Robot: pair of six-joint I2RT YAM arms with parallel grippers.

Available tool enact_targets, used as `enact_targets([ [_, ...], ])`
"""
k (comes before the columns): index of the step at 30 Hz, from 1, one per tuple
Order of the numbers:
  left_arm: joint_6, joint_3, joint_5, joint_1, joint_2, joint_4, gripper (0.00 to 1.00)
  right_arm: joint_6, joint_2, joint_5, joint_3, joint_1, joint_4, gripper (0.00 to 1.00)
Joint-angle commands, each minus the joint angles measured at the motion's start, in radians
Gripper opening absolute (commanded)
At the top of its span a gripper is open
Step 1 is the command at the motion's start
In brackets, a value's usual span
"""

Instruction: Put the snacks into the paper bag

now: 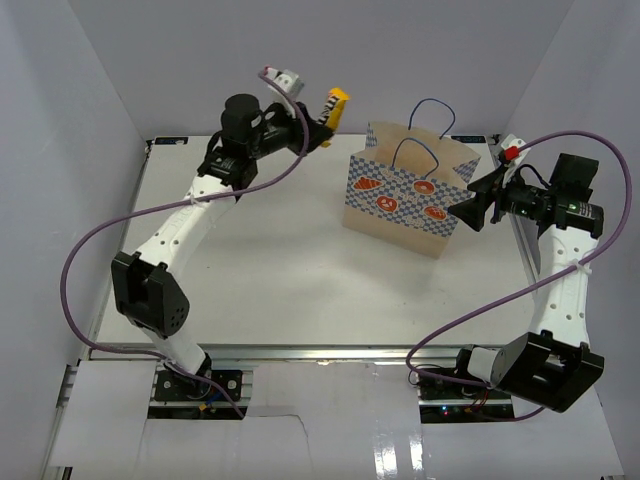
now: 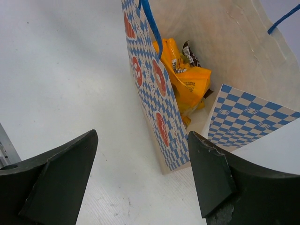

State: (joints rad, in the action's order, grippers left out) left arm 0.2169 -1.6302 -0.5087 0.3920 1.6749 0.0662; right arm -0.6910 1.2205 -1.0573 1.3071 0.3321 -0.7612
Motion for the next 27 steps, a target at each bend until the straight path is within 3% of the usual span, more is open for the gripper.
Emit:
enact_targets([
  [1, -0.194, -0.127, -0.042, 0.088, 0.077, -0.006, 0.15, 0.013, -0.042, -0.013, 0.020, 0.004, -0.010, 0.83],
  [7, -0.355, -0.321, -0.051, 0.171, 0.232, -0.014, 0.17, 0.027, -0.076, 0.000, 0.006, 0.004, -0.018, 0.83],
  [11, -0.366, -0.451, -0.047, 0.221, 0.359, -0.020, 0.20, 0.038, -0.091, 0.003, -0.002, 0.004, -0.018, 0.83],
  [16, -0.370, -0.500, -0.033, 0.260, 0.421, -0.022, 0.25, 0.039, -0.104, 0.014, -0.006, 0.004, -0.021, 0.83],
  [19, -0.367, -0.494, -0.015, 0.271, 0.425, -0.020, 0.39, 0.041, -0.105, 0.017, -0.005, 0.004, -0.023, 0.83],
  [20, -0.367, -0.494, -0.005, 0.275, 0.424, -0.019, 0.54, 0.041, -0.104, 0.014, -0.006, 0.004, -0.023, 0.83],
  [22, -0.370, -0.496, 0.018, 0.283, 0.411, -0.020, 0.68, 0.039, -0.102, 0.014, -0.005, 0.004, -0.023, 0.83],
  [24, -0.384, -0.513, 0.068, 0.294, 0.402, -0.022, 0.78, 0.042, -0.099, 0.014, -0.002, 0.004, -0.023, 0.83],
  [27, -0.369, -0.549, 0.111, 0.297, 0.384, -0.019, 0.85, 0.059, -0.095, 0.023, 0.011, 0.004, -0.021, 0.83],
])
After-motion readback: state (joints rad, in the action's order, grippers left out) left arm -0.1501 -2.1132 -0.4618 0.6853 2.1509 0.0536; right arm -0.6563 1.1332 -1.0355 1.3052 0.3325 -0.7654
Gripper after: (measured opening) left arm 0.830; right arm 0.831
